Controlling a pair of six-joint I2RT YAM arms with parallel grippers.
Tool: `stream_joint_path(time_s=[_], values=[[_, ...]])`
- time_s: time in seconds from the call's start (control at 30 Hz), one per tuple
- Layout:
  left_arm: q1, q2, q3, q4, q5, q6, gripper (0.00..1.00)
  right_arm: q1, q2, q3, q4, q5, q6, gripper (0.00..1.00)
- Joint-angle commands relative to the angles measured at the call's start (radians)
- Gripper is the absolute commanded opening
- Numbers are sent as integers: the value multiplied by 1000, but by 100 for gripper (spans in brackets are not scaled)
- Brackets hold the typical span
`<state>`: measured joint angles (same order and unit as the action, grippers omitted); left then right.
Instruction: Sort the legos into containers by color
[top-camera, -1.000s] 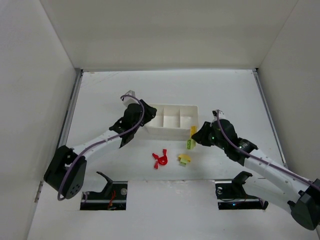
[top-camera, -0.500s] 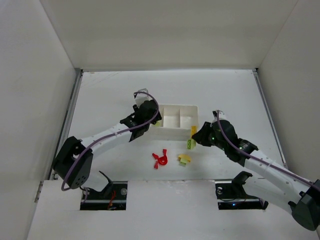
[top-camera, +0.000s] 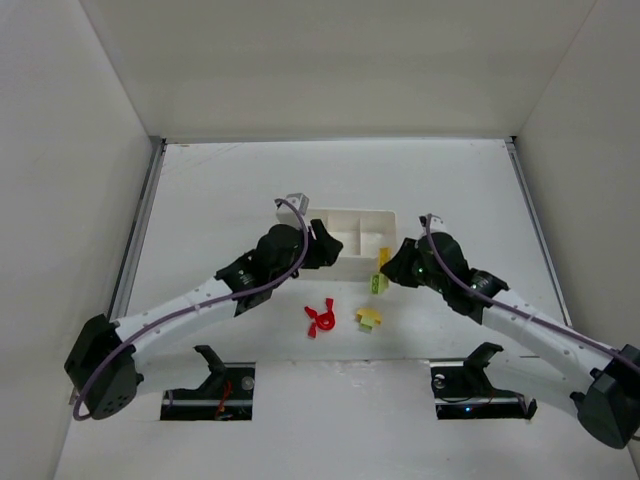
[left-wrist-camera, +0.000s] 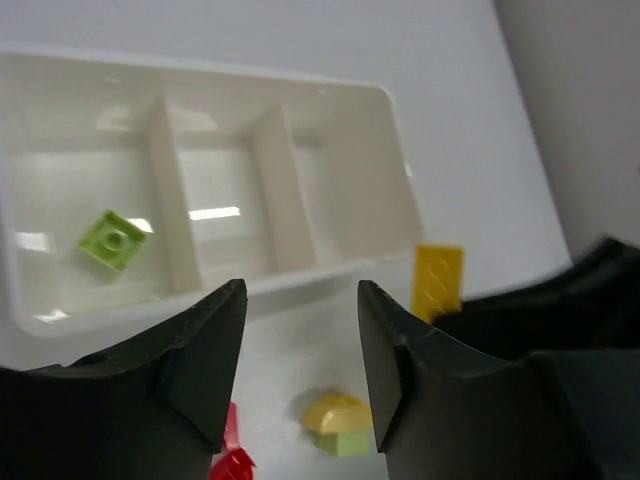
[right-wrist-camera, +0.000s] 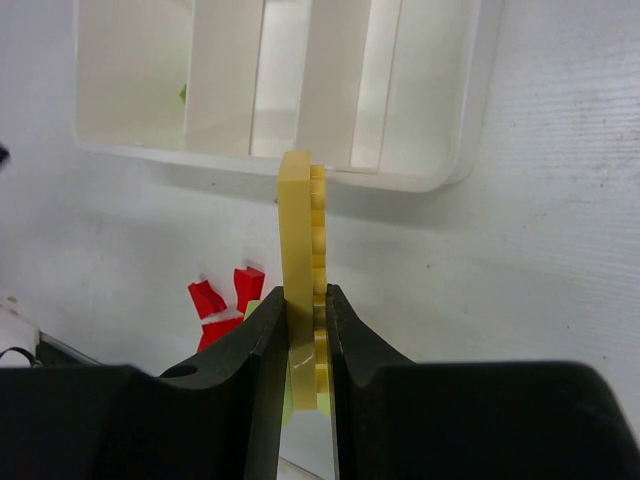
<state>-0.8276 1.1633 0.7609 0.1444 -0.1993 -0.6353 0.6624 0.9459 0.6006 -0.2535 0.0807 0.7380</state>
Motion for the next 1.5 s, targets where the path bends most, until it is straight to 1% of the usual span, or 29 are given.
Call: stream_joint_path(time_s=[0.0,0.1,0.23,0.3,0.43,0.57,0.7,0.83,1.07,1.23,1.47], values=[[-52,-48,-83,72,202,22,49,7,34,76,39,14,-9,14],[-115,-37,-103,95,233,34,55,18,59,94,39,16,-3,14],[-218,25,-75,136,207,92,62,32,68,105,31,21,8,14],[-241,59,-57,138,180,109,64,32,64,102,33,14,14,14],[-267,108,-41,181,172,118,67,30,57,97,28,11,18,14],[-265,128,-37,211,164,114,66,33,53,97,31,-1,20,14],[-258,144,-38,257,144,106,63,33,50,94,37,-22,20,14],[-252,173,-38,303,153,82,58,33,45,85,42,-30,21,14],[-245,200,-35,328,158,68,51,33,24,76,49,-44,24,14],[-242,193,-41,345,150,63,38,33,25,71,54,-48,24,14],[-242,184,-44,363,155,52,26,33,40,56,57,-35,20,14]])
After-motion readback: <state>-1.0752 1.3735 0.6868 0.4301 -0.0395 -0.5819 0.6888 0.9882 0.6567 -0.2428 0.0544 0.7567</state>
